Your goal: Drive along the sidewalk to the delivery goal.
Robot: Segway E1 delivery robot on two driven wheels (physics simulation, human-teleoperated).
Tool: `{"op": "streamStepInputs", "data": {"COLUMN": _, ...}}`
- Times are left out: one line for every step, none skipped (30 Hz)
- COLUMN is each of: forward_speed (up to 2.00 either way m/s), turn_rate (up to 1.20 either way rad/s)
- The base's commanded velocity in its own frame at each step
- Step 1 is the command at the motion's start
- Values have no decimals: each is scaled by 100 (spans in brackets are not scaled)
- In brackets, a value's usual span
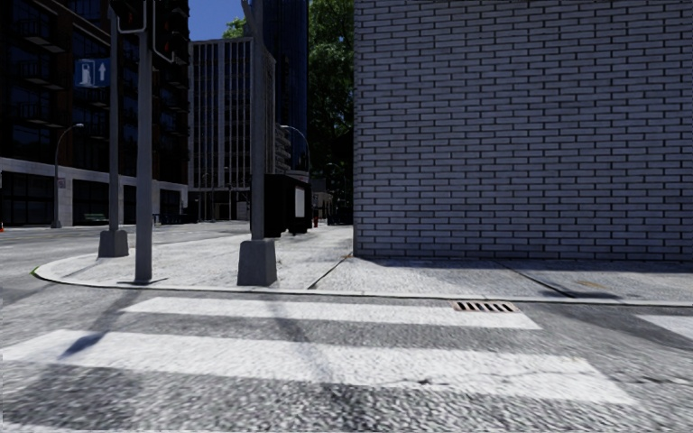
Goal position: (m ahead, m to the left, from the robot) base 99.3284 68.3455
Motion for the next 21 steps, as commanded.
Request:
{"op": "streamStepInputs", "data": {"forward_speed": 198, "turn_rate": 0}}
{"op": "streamStepInputs", "data": {"forward_speed": 198, "turn_rate": 0}}
{"op": "streamStepInputs", "data": {"forward_speed": 198, "turn_rate": 0}}
{"op": "streamStepInputs", "data": {"forward_speed": 198, "turn_rate": 0}}
{"op": "streamStepInputs", "data": {"forward_speed": 198, "turn_rate": 0}}
{"op": "streamStepInputs", "data": {"forward_speed": 198, "turn_rate": 0}}
{"op": "streamStepInputs", "data": {"forward_speed": 198, "turn_rate": 0}}
{"op": "streamStepInputs", "data": {"forward_speed": 198, "turn_rate": 0}}
{"op": "streamStepInputs", "data": {"forward_speed": 198, "turn_rate": 0}}
{"op": "streamStepInputs", "data": {"forward_speed": 198, "turn_rate": 0}}
{"op": "streamStepInputs", "data": {"forward_speed": 198, "turn_rate": 0}}
{"op": "streamStepInputs", "data": {"forward_speed": 198, "turn_rate": 0}}
{"op": "streamStepInputs", "data": {"forward_speed": 198, "turn_rate": 0}}
{"op": "streamStepInputs", "data": {"forward_speed": 198, "turn_rate": 0}}
{"op": "streamStepInputs", "data": {"forward_speed": 198, "turn_rate": 0}}
{"op": "streamStepInputs", "data": {"forward_speed": 198, "turn_rate": 0}}
{"op": "streamStepInputs", "data": {"forward_speed": 198, "turn_rate": 0}}
{"op": "streamStepInputs", "data": {"forward_speed": 198, "turn_rate": 0}}
{"op": "streamStepInputs", "data": {"forward_speed": 198, "turn_rate": 0}}
{"op": "streamStepInputs", "data": {"forward_speed": 198, "turn_rate": 0}}
{"op": "streamStepInputs", "data": {"forward_speed": 198, "turn_rate": 0}}
